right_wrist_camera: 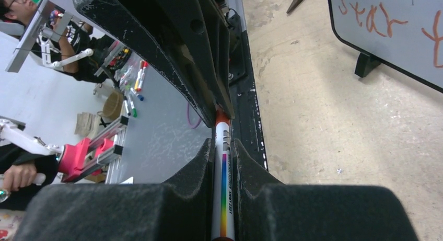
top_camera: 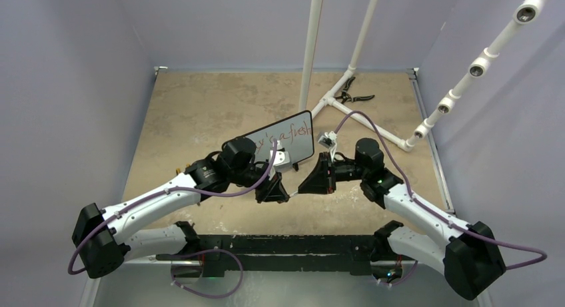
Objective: Write a sentence on the whiteboard
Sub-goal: Close the whiteboard marker at the center of the board.
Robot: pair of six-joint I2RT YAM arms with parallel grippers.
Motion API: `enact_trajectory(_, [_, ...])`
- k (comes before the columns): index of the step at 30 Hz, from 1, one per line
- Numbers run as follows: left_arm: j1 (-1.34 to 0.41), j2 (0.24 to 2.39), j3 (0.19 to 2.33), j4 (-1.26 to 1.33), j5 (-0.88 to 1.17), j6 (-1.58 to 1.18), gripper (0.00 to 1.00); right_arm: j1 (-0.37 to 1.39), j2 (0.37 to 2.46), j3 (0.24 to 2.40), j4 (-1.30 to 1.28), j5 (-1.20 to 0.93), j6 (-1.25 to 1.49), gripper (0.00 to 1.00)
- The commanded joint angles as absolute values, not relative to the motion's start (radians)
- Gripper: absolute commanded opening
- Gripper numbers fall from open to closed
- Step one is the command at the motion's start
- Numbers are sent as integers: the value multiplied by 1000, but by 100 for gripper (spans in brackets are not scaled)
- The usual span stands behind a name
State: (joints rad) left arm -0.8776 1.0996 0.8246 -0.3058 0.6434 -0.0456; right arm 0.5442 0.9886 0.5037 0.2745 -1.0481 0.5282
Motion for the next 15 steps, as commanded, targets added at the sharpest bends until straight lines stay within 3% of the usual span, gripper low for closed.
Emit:
enact_trajectory(1, [-881, 1074, 871, -225, 632, -43, 15, 567, 1011, 475, 454, -1130, 606, 0])
enact_trajectory(8, [-881, 1052, 874, -260, 625, -45, 41, 568, 1026, 451, 553, -1134, 655, 0])
enact_trajectory(10, [-881, 1053, 875, -276, 629, -45, 55, 567, 1023, 453, 553, -1130, 658, 0])
enact_trajectory(15, [-881, 1074, 898, -363, 645, -42, 74, 565, 999, 477, 512, -1117, 648, 0])
